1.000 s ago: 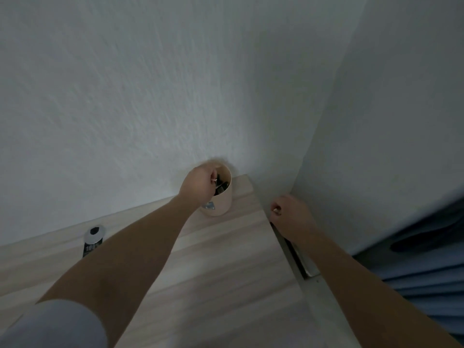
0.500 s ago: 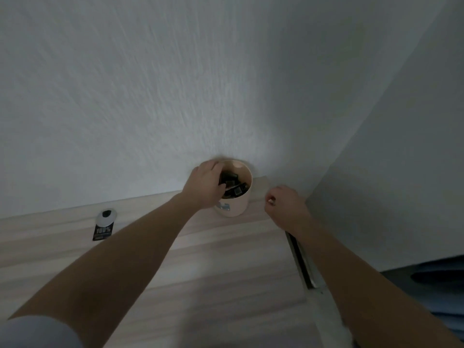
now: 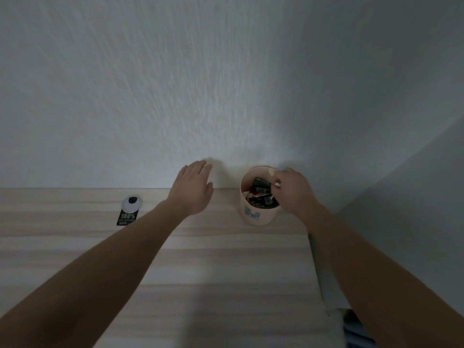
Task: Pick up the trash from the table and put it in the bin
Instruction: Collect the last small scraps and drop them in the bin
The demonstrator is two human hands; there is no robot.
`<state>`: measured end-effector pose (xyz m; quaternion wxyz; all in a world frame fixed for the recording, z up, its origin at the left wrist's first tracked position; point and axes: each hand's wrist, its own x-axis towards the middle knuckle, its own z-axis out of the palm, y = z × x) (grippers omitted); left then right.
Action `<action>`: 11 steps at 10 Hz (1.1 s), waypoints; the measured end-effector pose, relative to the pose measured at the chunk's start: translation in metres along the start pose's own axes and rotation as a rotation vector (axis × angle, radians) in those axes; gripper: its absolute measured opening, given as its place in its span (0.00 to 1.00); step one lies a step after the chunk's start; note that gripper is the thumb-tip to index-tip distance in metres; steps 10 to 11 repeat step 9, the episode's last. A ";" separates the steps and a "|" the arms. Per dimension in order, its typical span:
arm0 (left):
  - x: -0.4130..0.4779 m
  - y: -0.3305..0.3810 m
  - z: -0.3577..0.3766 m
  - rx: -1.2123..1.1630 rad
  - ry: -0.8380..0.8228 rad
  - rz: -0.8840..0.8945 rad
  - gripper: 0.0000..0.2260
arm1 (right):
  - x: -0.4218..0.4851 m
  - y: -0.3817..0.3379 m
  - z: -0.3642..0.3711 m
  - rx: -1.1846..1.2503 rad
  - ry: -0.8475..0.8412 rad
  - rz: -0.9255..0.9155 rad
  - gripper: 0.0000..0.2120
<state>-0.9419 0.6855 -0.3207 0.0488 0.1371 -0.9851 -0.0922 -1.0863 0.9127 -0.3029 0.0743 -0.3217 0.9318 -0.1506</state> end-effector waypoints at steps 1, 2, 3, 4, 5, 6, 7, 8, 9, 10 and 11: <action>-0.004 -0.013 0.000 -0.006 -0.022 -0.031 0.23 | 0.012 -0.004 0.004 -0.038 -0.010 -0.003 0.05; -0.004 -0.022 0.000 0.007 -0.015 -0.038 0.23 | 0.017 -0.006 0.008 -0.036 -0.007 -0.020 0.07; -0.004 -0.027 -0.002 0.007 -0.011 -0.050 0.22 | 0.018 -0.011 0.009 -0.024 -0.030 -0.054 0.11; -0.005 -0.027 -0.002 0.008 -0.009 -0.053 0.23 | 0.016 -0.009 0.012 0.014 -0.041 -0.039 0.17; -0.006 -0.023 -0.004 0.003 -0.017 -0.059 0.23 | 0.011 -0.003 0.013 0.029 -0.069 -0.012 0.27; -0.010 -0.023 -0.006 0.007 -0.013 -0.061 0.23 | 0.005 0.000 0.008 -0.058 -0.090 -0.005 0.34; -0.016 -0.020 -0.012 0.006 -0.007 -0.063 0.23 | -0.005 -0.001 0.001 -0.168 -0.053 -0.021 0.34; -0.025 -0.017 -0.016 -0.025 0.011 -0.072 0.23 | -0.017 -0.004 -0.004 -0.207 0.008 -0.038 0.31; -0.035 -0.012 -0.024 -0.046 0.036 -0.084 0.23 | -0.030 -0.010 -0.011 -0.219 0.057 -0.037 0.32; -0.035 -0.012 -0.024 -0.046 0.036 -0.084 0.23 | -0.030 -0.010 -0.011 -0.219 0.057 -0.037 0.32; -0.035 -0.012 -0.024 -0.046 0.036 -0.084 0.23 | -0.030 -0.010 -0.011 -0.219 0.057 -0.037 0.32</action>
